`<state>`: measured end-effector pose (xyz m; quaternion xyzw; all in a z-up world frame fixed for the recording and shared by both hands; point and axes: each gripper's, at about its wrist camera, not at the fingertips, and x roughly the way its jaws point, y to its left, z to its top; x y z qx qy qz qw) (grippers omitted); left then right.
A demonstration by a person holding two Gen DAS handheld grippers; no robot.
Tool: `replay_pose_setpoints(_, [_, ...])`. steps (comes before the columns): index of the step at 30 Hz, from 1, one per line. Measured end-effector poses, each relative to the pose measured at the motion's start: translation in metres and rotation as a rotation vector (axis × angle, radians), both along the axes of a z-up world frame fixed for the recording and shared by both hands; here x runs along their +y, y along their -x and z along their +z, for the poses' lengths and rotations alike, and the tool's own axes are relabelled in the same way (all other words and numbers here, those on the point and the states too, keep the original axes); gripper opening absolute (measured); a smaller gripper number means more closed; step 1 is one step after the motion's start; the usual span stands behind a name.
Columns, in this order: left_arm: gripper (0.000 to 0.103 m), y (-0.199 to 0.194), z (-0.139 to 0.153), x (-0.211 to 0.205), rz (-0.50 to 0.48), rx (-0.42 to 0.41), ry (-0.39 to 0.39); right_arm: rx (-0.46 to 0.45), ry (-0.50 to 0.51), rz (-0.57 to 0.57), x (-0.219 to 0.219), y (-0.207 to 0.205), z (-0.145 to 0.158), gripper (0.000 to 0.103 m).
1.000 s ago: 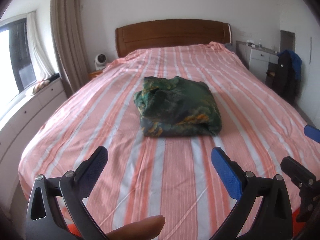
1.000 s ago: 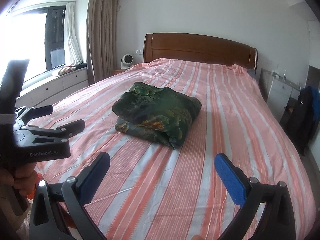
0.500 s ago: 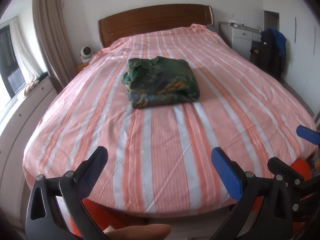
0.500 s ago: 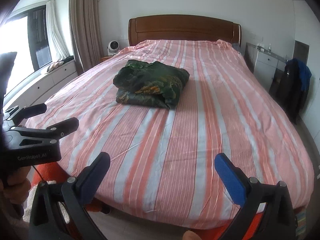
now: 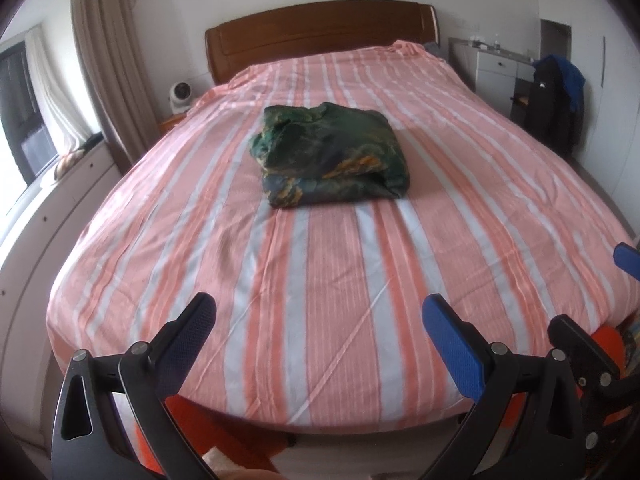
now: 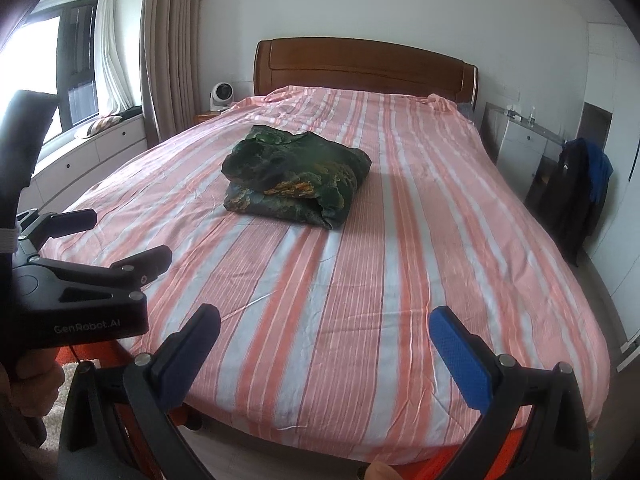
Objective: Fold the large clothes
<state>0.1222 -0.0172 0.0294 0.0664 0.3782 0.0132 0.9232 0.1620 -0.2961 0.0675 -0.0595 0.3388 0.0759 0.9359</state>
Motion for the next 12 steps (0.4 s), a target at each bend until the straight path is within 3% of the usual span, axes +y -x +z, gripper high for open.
replay_pose_setpoints(5, [0.103,-0.0033,-0.006,0.0061,0.035,0.018,0.013,0.003,0.002,-0.001,0.0007,-0.0007,-0.0014,0.103])
replay_pose_setpoints(12, [0.103,0.0042,0.0029,0.0011,0.028,-0.035,-0.004,-0.006,-0.001,-0.007,0.0008,-0.0006,0.0014,0.103])
